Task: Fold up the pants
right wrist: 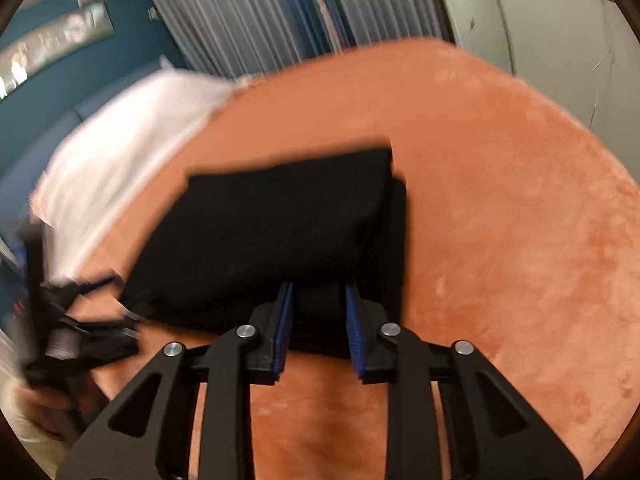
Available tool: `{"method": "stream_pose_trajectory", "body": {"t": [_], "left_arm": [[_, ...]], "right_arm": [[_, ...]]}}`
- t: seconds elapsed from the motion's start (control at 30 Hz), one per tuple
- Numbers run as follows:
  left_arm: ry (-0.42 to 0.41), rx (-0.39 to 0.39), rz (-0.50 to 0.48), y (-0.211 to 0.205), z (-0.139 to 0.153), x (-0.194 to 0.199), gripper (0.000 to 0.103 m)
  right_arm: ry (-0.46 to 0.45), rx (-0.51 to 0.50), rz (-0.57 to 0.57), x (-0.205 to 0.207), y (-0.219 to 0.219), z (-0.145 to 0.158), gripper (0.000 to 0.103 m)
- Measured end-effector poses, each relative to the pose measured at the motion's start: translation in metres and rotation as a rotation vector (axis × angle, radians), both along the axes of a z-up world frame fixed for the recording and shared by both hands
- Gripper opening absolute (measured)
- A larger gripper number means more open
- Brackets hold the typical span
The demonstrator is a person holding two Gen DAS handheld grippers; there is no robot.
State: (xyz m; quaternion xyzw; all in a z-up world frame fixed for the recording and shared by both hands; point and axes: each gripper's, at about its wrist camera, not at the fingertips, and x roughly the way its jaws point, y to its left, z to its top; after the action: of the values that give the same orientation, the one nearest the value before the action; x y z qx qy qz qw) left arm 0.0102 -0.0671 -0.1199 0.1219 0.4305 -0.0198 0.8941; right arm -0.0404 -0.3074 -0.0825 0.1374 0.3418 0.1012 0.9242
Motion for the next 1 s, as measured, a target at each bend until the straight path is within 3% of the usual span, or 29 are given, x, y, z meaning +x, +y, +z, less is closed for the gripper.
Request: {"method": "stream_pose_trajectory", "body": {"t": [0.03,0.1,0.13,0.23,0.37,0.47,0.53,0.6,0.63,0.67,0.7,0.8,0.9,1.0], "left_arm": [[-0.004,-0.008,-0.001,0.001,-0.001,0.000,0.098],[-0.002,-0.024,0.003,0.002,-0.004,0.003,0.098],[0.007,-0.023,0.006,0.001,-0.008,0.005,0.098],[0.003,-0.001,0.010,-0.001,-0.013,0.006,0.098],[0.001,-0.009,0.012,0.001,-0.011,0.006,0.098],[0.006,-0.029,0.026,0.003,-0.014,0.006,0.098],[0.003,-0.026,0.030,0.001,-0.015,0.006,0.098],[0.002,-0.019,0.026,0.000,-0.014,0.005,0.098],[0.003,-0.017,0.022,0.000,-0.013,0.005,0.098],[0.004,-0.019,0.017,0.001,-0.013,0.006,0.098],[0.006,-0.030,0.010,0.002,-0.011,0.006,0.098],[0.000,-0.016,0.000,0.006,-0.008,0.005,0.098],[0.006,-0.038,0.005,0.008,-0.012,0.007,0.098],[0.012,-0.056,0.015,0.010,-0.015,0.009,0.098]], "right_arm": [[0.001,-0.014,-0.017,-0.003,-0.006,-0.001,0.023],[0.159,-0.088,-0.006,0.016,-0.014,-0.047,0.027],[0.168,-0.031,0.005,0.016,-0.019,-0.061,0.031],[0.115,0.037,-0.024,0.006,-0.030,-0.040,0.035],[-0.017,-0.045,-0.158,-0.008,-0.040,0.007,0.031],[-0.049,-0.022,-0.085,0.005,-0.021,0.024,0.031],[-0.022,-0.065,0.010,0.032,0.007,0.016,0.031],[0.057,-0.121,0.047,0.071,0.022,-0.012,0.031],[0.104,-0.178,0.034,0.090,0.024,-0.030,0.027],[0.123,-0.220,0.007,0.102,0.022,-0.041,0.015],[0.125,-0.218,-0.020,0.107,0.017,-0.044,0.016],[0.098,-0.106,-0.087,0.100,0.014,-0.017,0.018],[0.033,-0.137,0.007,0.098,0.047,0.013,0.018],[0.101,-0.219,0.073,0.129,0.076,-0.003,0.017]]}}
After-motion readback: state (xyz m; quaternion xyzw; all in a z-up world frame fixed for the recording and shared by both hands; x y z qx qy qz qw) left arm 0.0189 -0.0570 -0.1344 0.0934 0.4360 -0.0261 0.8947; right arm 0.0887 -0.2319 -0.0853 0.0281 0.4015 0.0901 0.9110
